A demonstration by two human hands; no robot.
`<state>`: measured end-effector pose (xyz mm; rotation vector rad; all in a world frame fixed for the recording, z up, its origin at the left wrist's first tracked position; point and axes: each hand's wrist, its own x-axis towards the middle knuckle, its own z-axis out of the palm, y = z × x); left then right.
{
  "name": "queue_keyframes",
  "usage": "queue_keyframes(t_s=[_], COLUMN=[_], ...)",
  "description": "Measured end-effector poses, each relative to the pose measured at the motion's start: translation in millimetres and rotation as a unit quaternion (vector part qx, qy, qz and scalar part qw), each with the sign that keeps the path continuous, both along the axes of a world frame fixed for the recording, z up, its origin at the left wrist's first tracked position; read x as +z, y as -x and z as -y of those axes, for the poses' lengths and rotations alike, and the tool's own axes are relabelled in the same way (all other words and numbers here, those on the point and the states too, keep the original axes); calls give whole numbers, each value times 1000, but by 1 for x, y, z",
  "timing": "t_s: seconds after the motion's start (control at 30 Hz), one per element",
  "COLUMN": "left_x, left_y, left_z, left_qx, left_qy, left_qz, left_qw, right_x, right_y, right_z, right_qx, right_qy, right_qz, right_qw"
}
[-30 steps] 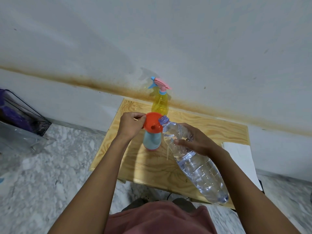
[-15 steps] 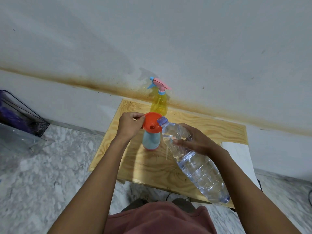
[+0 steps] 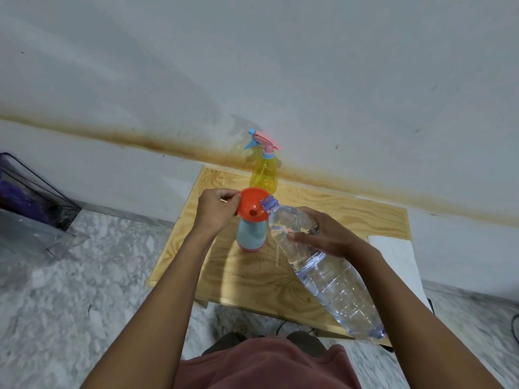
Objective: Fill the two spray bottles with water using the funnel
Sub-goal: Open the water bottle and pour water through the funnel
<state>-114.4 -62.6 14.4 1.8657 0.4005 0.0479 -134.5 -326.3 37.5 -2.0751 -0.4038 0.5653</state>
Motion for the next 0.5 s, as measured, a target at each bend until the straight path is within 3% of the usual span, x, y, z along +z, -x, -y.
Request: queue_keyframes(t_s=[0.5], left_x=[1], left_y=[-1], left_z=[0], left_qx=[-3], left_qy=[1], left_qz=[1], left_qw=[1000], right_x=[1], right_y=[-1], right_z=[-1], right_qx=[6], right_qy=[17], right_qz=[4], right_qw=[1000])
